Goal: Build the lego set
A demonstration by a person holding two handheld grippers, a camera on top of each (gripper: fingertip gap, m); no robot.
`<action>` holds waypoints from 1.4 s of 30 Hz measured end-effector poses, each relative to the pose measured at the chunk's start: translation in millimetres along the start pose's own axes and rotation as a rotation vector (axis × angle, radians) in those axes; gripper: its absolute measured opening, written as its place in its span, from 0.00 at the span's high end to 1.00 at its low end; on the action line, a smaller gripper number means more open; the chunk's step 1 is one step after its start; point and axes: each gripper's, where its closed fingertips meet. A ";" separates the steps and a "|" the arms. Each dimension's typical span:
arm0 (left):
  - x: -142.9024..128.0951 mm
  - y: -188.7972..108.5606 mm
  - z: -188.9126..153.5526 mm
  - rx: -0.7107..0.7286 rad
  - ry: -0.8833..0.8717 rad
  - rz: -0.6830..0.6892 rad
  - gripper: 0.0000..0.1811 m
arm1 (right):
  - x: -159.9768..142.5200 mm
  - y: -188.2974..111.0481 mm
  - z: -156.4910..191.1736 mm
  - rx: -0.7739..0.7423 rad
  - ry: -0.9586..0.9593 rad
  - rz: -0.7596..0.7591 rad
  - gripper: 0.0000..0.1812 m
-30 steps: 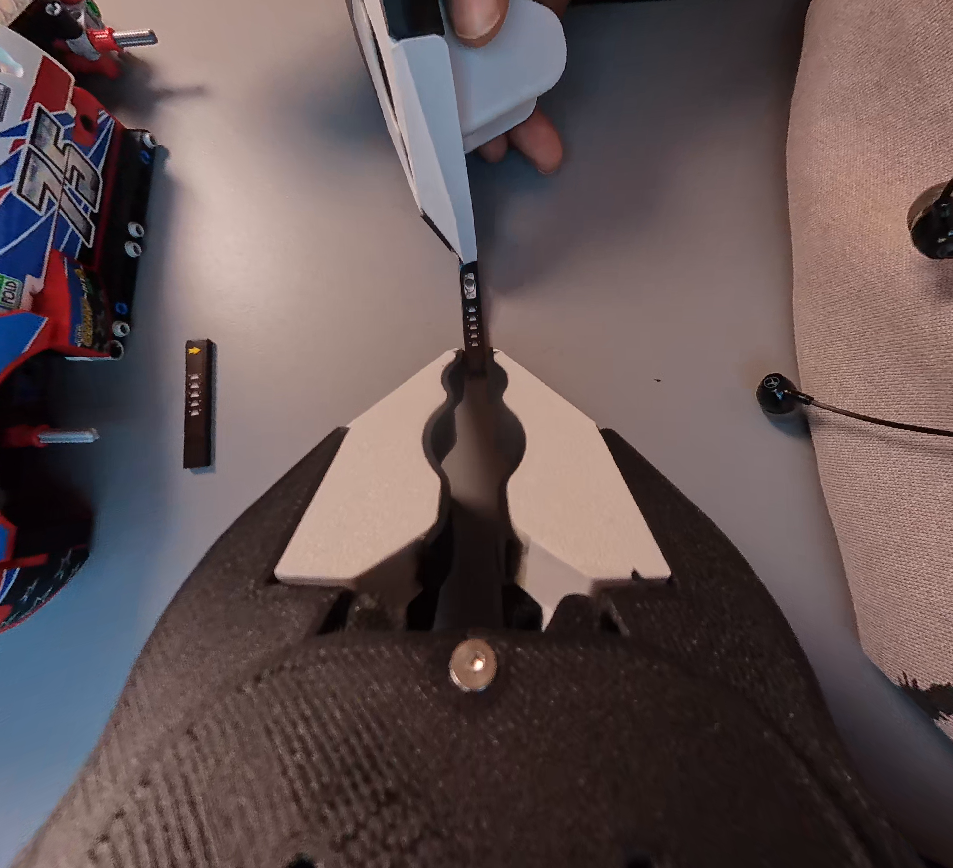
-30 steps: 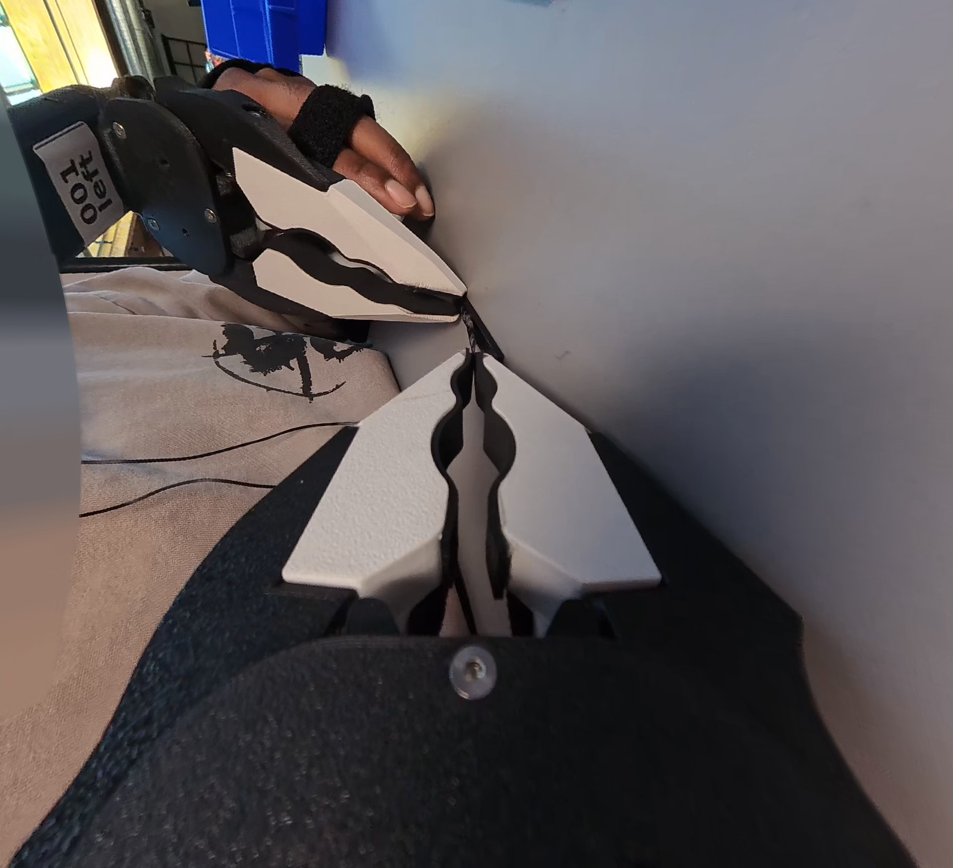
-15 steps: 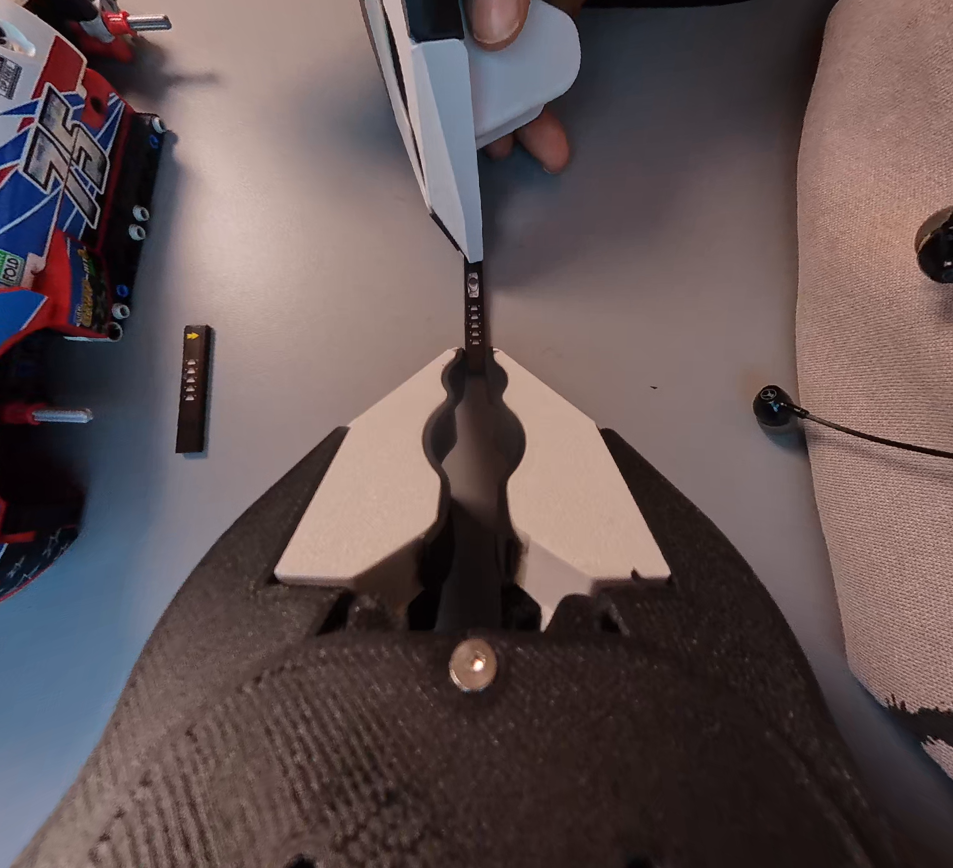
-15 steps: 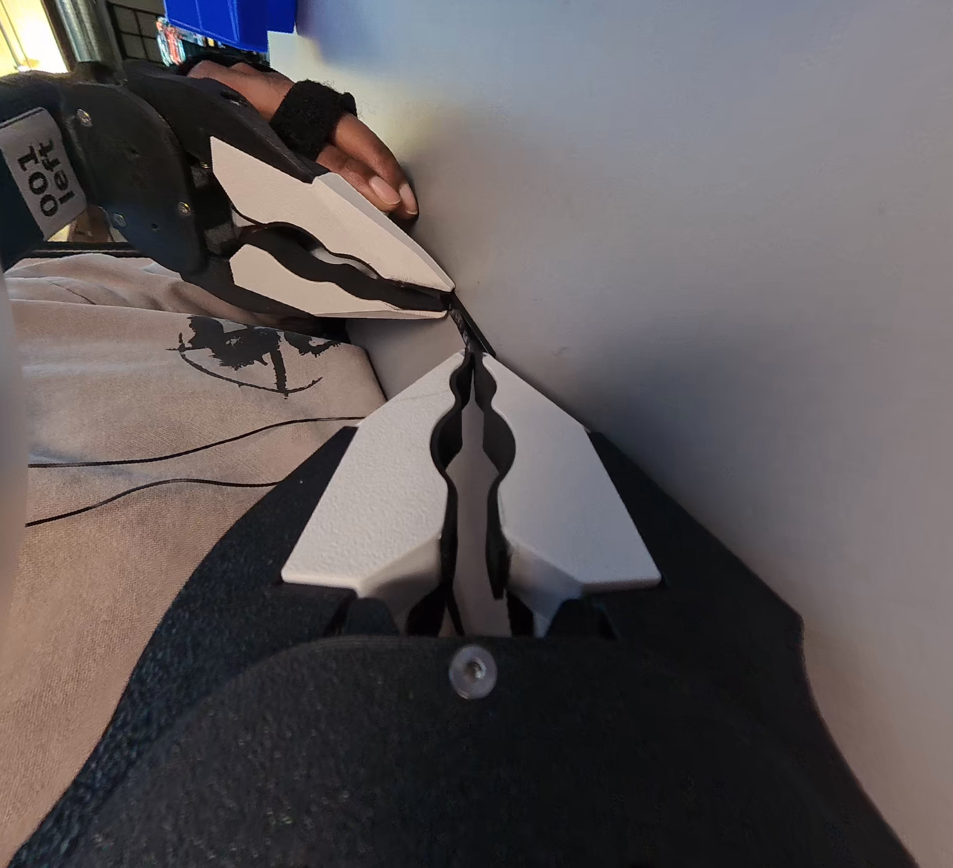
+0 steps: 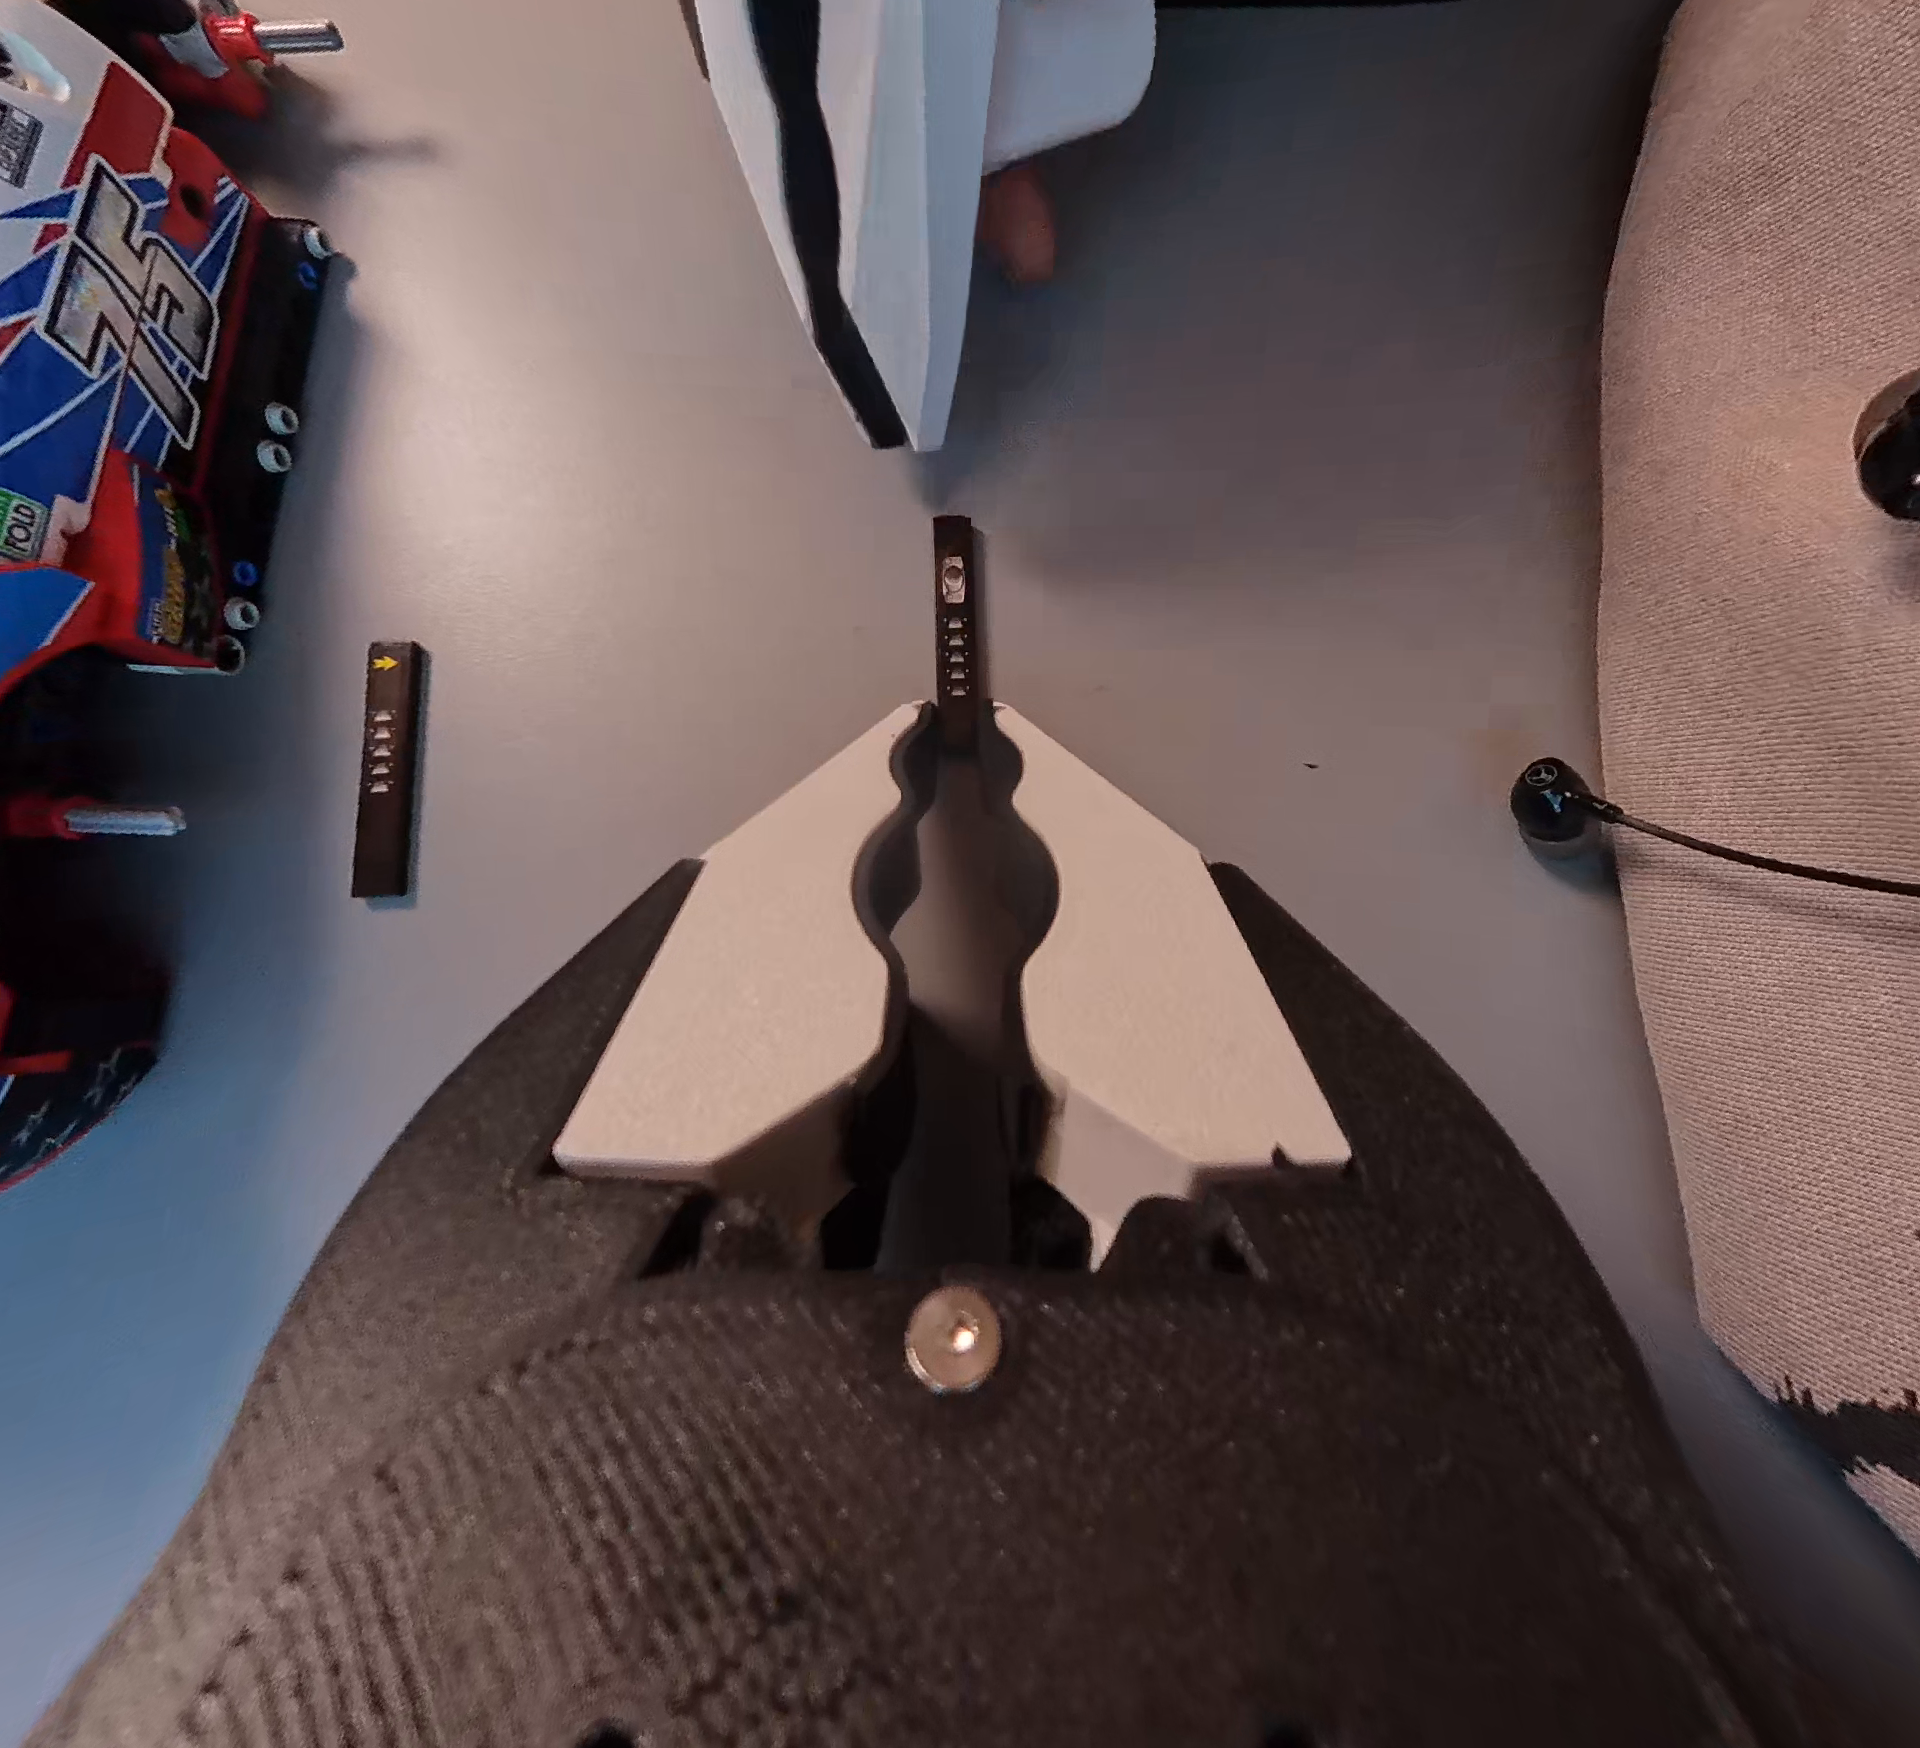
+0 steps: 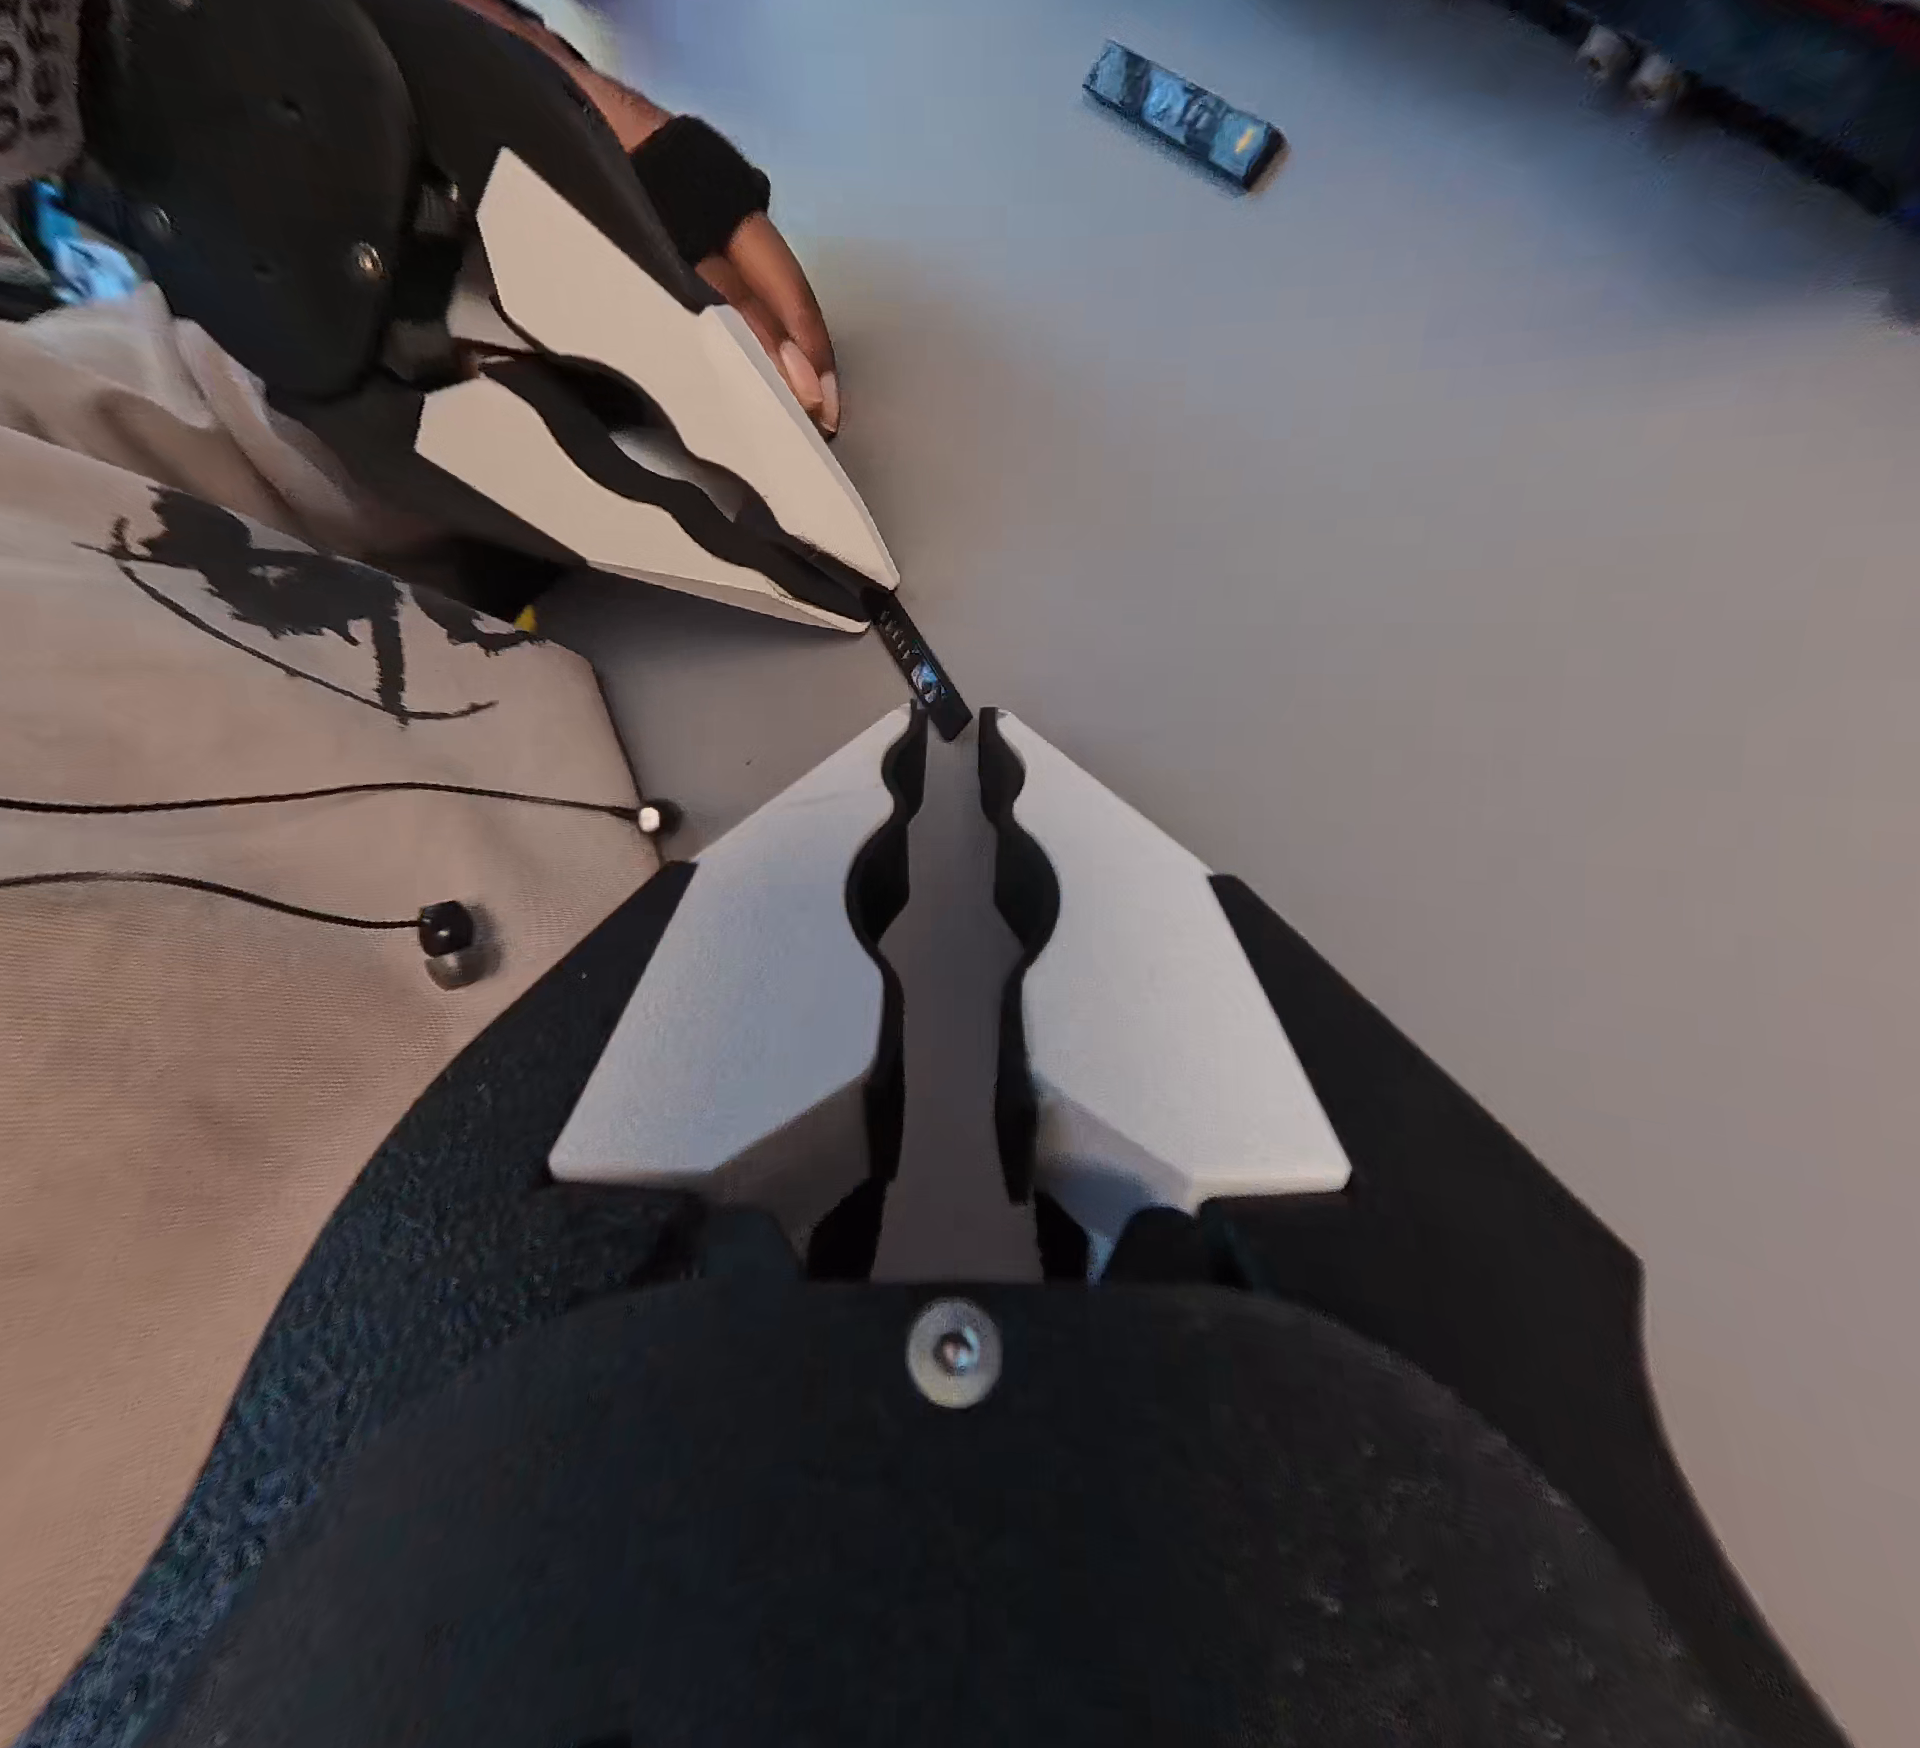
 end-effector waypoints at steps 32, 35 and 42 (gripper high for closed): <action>55.6 -36.9 2.7 0.037 0.083 -0.439 0.91 | 29.3 -7.5 35.0 0.059 -0.455 -0.084 1.00; 73.9 -52.9 -6.5 -0.248 -0.216 -0.560 0.84 | 33.8 -14.7 43.6 -0.009 -0.599 -0.128 1.00; 86.3 -63.5 -26.4 -0.162 -0.026 -0.593 1.00 | 48.7 -28.6 75.1 -0.152 -0.875 -0.278 0.99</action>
Point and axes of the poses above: each gripper's, where its closed fingertips meet, y out along the fingers, x out of its top, z = x × y across the jaws, and after that the axes turned 11 degrees about -y, right-handed
